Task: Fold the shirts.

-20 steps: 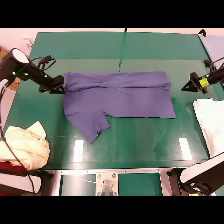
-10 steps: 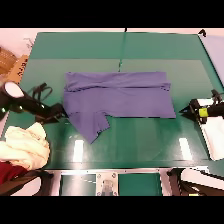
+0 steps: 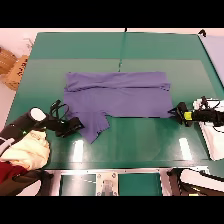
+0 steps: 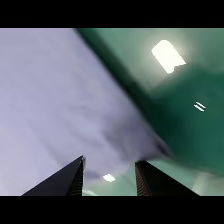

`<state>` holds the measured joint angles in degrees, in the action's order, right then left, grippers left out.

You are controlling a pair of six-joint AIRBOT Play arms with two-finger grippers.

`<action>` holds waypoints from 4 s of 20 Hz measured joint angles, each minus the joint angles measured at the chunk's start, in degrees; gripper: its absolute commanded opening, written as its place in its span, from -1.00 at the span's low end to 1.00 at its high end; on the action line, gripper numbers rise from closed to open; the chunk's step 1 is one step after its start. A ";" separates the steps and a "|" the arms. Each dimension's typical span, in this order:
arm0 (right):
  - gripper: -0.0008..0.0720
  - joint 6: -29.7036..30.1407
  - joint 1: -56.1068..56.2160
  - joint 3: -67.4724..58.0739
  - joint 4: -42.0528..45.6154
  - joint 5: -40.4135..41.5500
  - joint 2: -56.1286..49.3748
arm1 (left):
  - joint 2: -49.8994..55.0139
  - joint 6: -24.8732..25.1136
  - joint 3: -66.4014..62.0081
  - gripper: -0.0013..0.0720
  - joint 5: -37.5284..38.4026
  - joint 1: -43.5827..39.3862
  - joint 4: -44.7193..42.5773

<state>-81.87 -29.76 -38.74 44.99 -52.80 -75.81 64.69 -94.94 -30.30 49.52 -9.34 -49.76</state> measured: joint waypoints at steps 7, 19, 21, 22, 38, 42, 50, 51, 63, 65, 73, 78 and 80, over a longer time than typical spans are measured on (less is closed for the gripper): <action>-0.18 0.00 2.56 0.22 -3.04 4.24 -2.60 | 3.61 8.11 -0.22 -0.90 -7.21 -0.92 11.47; -0.92 2.69 0.85 -3.45 2.10 -5.25 -0.42 | -4.94 7.54 -10.58 -0.90 9.88 -0.90 -2.82; -0.92 2.75 -1.16 -3.78 2.80 -7.39 2.03 | -8.00 6.32 -11.02 -0.90 13.40 -0.90 -5.11; -0.92 2.78 -2.16 -3.87 3.08 -8.79 3.28 | -9.09 5.95 -11.34 -0.90 14.86 -0.90 -5.81; -0.92 1.29 3.93 -26.14 0.20 -7.02 -6.43 | 7.65 5.20 -37.97 -0.90 12.13 -0.94 -15.89; -0.91 0.74 6.45 -37.05 -0.90 -5.51 -17.99 | 20.65 5.70 -50.07 -0.90 10.27 -0.94 -17.27; 0.02 1.49 7.48 -53.24 -5.22 -4.04 -34.40 | 37.18 8.70 -65.90 0.52 0.61 -0.66 -19.21; 0.02 2.25 6.78 -54.99 -5.38 -4.50 -34.95 | 37.77 8.63 -67.52 0.53 0.24 -0.28 -20.33; 0.51 5.66 -0.87 -61.94 1.38 -21.94 -40.98 | 39.17 6.91 -76.85 0.52 16.68 3.39 -21.35; 0.47 5.92 -0.20 -62.20 -1.66 -23.08 -42.95 | 39.15 6.91 -77.00 -0.66 17.64 3.34 -18.88; -0.92 5.99 2.64 -66.29 -5.81 -25.70 -48.48 | 39.30 9.35 -76.98 -0.90 18.23 1.46 -9.97; -0.92 5.64 3.54 -73.90 -8.61 -33.16 -44.46 | 43.01 9.57 -76.81 -0.90 13.35 -6.51 -8.39; -0.92 5.51 3.91 -75.41 -10.56 -35.34 -40.35 | 45.70 9.55 -76.76 -0.90 9.46 -10.84 -6.88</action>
<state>-76.36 -25.85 -114.15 34.44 -88.14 -116.16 110.39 -85.38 -107.07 58.98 -20.18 -56.64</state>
